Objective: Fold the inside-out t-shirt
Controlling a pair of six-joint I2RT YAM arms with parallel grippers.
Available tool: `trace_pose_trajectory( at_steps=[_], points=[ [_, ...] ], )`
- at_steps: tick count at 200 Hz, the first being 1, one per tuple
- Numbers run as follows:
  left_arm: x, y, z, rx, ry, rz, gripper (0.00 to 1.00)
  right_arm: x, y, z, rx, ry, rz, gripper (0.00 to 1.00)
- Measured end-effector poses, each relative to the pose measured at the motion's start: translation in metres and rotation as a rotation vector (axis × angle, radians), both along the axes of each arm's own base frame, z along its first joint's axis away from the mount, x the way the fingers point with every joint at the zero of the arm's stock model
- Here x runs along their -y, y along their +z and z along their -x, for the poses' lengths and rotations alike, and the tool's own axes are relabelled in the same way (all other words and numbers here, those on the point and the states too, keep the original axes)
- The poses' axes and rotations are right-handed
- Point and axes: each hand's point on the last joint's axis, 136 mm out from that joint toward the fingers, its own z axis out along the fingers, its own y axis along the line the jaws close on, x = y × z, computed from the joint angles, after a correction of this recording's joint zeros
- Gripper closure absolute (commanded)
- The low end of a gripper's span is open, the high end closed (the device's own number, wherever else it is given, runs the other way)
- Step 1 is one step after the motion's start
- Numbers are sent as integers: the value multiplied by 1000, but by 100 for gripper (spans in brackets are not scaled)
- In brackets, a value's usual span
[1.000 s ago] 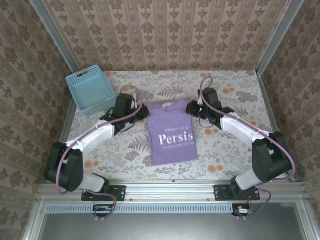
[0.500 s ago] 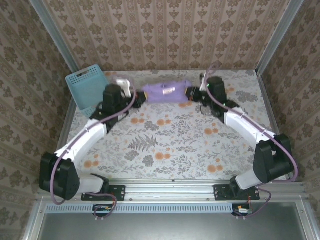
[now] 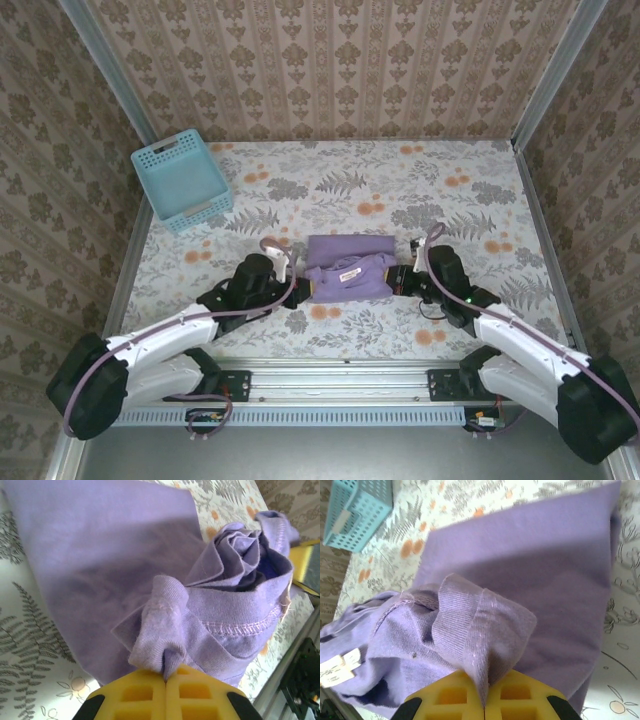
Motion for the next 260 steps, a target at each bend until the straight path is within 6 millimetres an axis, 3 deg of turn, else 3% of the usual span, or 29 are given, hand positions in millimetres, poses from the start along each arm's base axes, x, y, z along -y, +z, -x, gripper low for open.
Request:
trace_pose_trajectory(
  at_steps=[28,52,73,113,150,220,260],
  points=[
    [8,16,-25,20,40,-12,100,5,13,-15,6,-46,48,100],
    [12,44,-62,63,104,8,100,-1,30,-45,9,-66,86,100],
    [12,51,-91,78,150,-4,100,-4,38,-70,3,-87,110,100],
    [7,19,-134,5,212,-71,100,1,26,-109,-59,-114,187,100],
    [1,-14,-163,-80,244,-112,100,5,-1,-136,-141,-137,237,100],
    [1,-55,-186,-178,261,-138,96,9,-58,-156,-252,-150,316,100],
    [2,-46,-199,-177,272,-125,82,10,-56,-163,-238,-140,332,72]
  ],
)
